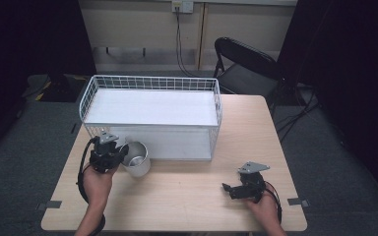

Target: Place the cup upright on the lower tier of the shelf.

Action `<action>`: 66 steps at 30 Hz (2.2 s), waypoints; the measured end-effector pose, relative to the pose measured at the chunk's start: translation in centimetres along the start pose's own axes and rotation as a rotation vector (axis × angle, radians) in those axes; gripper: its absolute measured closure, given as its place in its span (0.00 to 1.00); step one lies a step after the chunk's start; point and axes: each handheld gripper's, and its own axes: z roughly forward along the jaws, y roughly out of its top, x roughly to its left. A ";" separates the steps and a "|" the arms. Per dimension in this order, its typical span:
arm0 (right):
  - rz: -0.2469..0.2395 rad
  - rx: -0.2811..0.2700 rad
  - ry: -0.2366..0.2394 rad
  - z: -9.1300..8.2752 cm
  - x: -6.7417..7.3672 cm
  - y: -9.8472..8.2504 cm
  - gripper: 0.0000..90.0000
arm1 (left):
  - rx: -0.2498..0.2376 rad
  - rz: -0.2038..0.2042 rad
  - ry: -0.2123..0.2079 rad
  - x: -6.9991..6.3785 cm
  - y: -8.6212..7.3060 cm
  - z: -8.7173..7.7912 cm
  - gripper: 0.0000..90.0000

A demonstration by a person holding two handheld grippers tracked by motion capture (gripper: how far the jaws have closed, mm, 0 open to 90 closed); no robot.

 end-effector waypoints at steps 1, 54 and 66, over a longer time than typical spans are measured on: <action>-0.001 0.000 0.000 0.0 0.0 0.0 0.12 | -0.003 -0.001 0.001 -0.1 0.1 0.2 0.91; -0.001 0.001 0.002 0.0 0.0 0.0 0.12 | -0.072 -0.057 0.096 0.5 1.4 1.8 0.77; 0.000 0.001 0.002 0.0 0.0 0.0 0.12 | -0.067 -0.044 0.059 0.1 1.1 0.8 0.70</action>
